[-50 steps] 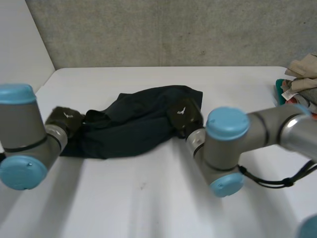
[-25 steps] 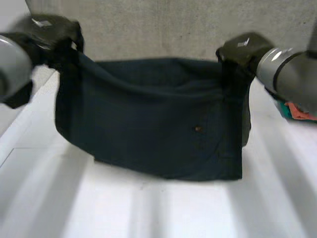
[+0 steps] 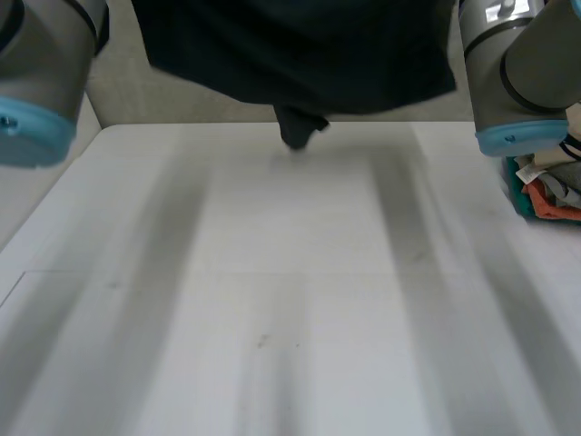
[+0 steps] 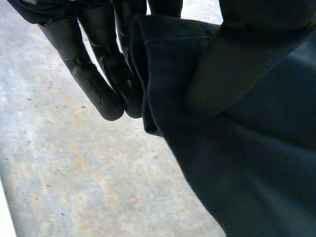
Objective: Fold the laundry.
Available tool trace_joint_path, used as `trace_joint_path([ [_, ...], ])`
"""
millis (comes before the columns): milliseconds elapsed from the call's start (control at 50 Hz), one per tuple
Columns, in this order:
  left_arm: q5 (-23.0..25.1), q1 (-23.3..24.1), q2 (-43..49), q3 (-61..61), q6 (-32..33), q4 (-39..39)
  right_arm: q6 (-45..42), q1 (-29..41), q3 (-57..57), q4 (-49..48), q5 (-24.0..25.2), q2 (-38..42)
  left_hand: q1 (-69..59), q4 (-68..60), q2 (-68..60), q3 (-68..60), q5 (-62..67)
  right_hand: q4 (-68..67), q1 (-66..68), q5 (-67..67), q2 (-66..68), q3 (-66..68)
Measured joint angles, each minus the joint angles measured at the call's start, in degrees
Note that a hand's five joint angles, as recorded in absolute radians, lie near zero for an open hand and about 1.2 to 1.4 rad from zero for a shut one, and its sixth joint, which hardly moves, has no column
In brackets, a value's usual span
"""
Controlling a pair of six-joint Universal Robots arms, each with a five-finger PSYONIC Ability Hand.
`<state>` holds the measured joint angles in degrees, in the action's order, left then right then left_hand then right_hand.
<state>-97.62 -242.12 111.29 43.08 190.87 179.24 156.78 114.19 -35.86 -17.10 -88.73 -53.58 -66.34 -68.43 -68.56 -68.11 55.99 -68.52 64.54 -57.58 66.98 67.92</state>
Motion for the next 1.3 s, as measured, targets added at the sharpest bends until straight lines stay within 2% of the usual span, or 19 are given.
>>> trace_joint_path([
  [160, 1.44, 1.2, -1.63, 18.61, 1.72, 1.5, -0.34, -1.98, -3.7, 15.34, 7.8, 3.54, 0.0, -0.02, -0.07, -0.03, 0.0, 0.0, 0.0, 0.0, 0.0, 0.01],
  [260, 1.39, 1.62, 2.96, 27.72, 2.2, 1.21, -3.6, -3.11, -10.86, 20.93, 12.7, 7.79, 0.0, -0.02, -0.08, -0.03, 0.0, -0.03, 0.0, 0.0, 0.0, 0.05],
  [340, 0.88, 1.76, 7.61, 31.58, 2.53, 0.47, -8.55, -3.32, -16.83, 21.9, 14.59, 10.79, 0.0, -0.02, -0.08, -0.03, 0.0, -0.04, 0.0, 0.0, 0.0, 0.05],
  [380, 0.48, 1.76, 9.67, 32.68, 2.81, -0.32, -11.38, -3.27, -19.86, 21.92, 14.82, 11.88, 0.0, 0.08, 0.03, 0.05, 0.0, 3.58, -2.44, 2.67, -3.2, -3.38],
  [420, 0.09, 1.79, 10.75, 33.23, 3.15, -1.36, -12.51, -3.21, -21.57, 21.88, 14.45, 11.95, 1.12, 1.5, 1.95, 1.23, -0.8, 15.61, -13.2, 14.19, -15.18, -15.39],
  [440, -0.24, 1.82, 11.27, 33.53, 3.47, -2.29, -13.01, -3.12, -23.28, 21.83, 13.67, 11.51, 13.02, 12.89, 13.87, 12.52, -10.9, 23.34, -21.14, 22.99, -23.45, -23.58],
  [480, -0.65, 1.87, 11.5, 33.8, 3.95, -3.54, -12.6, -3.06, -25.1, 21.76, 12.37, 10.3, 22.57, 21.76, 21.98, 21.32, -19.44, 30.09, -26.96, 29.93, -29.2, -29.33],
  [500, -0.87, 1.9, 11.43, 33.94, 4.26, -4.19, -11.89, -3.04, -26.13, 21.69, 11.41, 9.27, 31.84, 31.12, 31.21, 30.48, -28.65, 32.9, -29.51, 32.92, -31.71, -32.58],
  [560, -1.53, 2.03, 10.59, 34.55, 5.37, -5.92, -8.7, -3.08, -29.0, 21.56, 8.64, 5.68, 38.02, 39.11, 39.05, 38.23, -36.78, 40.4, -36.3, 40.72, -39.0, -39.8],
  [640, -2.16, 2.11, 8.18, 36.16, 6.88, -6.65, -3.53, -3.17, -33.0, 21.6, 5.22, -0.2, 39.47, 42.17, 41.85, 41.08, -39.94, 41.95, -37.11, 42.46, -39.93, -40.55],
  [740, -2.35, 2.16, 4.54, 40.03, 8.69, -4.34, -1.81, -3.43, -37.6, 23.03, 3.53, -5.92, 41.17, 44.08, 43.46, 42.9, -41.79, 41.82, -37.08, 41.24, -39.79, -40.5],
  [800, -2.26, 2.24, 3.09, 42.28, 10.03, -2.12, -2.63, -3.67, -39.7, 24.31, 3.38, -8.12, 41.17, 44.08, 43.46, 42.9, -41.79, 41.82, -36.92, 40.42, -39.79, -40.46],
  [920, -1.9, 2.58, 2.15, 45.8, 13.65, 0.21, -6.34, -4.75, -44.39, 28.38, 4.5, -11.54, 38.38, 40.12, 40.56, 40.17, -37.62, 29.87, -25.55, 28.69, -28.14, -28.9],
  [960, -1.8, 2.97, 2.2, 46.91, 14.57, -0.13, -7.6, -5.32, -46.51, 29.77, 6.1, -12.42, 31.77, 34.37, 34.68, 34.23, -31.95, 27.25, -22.99, 26.17, -25.85, -26.56],
  [1080, -1.51, 3.73, 3.02, 48.24, 15.25, -1.17, -9.45, -6.35, -50.63, 29.92, 11.97, -12.28, 31.67, 34.33, 34.31, 33.75, -31.94, 27.15, -23.03, 26.12, -25.83, -26.49],
  [1140, -0.99, 3.47, 4.45, 47.96, 15.51, -0.78, -9.79, -6.36, -51.42, 25.73, 14.64, -9.83, 38.96, 41.51, 41.04, 40.55, -39.3, 31.89, -27.54, 31.71, -29.84, -31.07],
  [1300, -0.72, 2.12, 8.51, 45.21, 16.86, -0.02, -8.87, -4.87, -49.45, 12.38, 14.55, -3.49, 46.82, 49.63, 49.54, 49.0, -47.73, 36.15, -31.21, 36.73, -34.43, -35.4],
])
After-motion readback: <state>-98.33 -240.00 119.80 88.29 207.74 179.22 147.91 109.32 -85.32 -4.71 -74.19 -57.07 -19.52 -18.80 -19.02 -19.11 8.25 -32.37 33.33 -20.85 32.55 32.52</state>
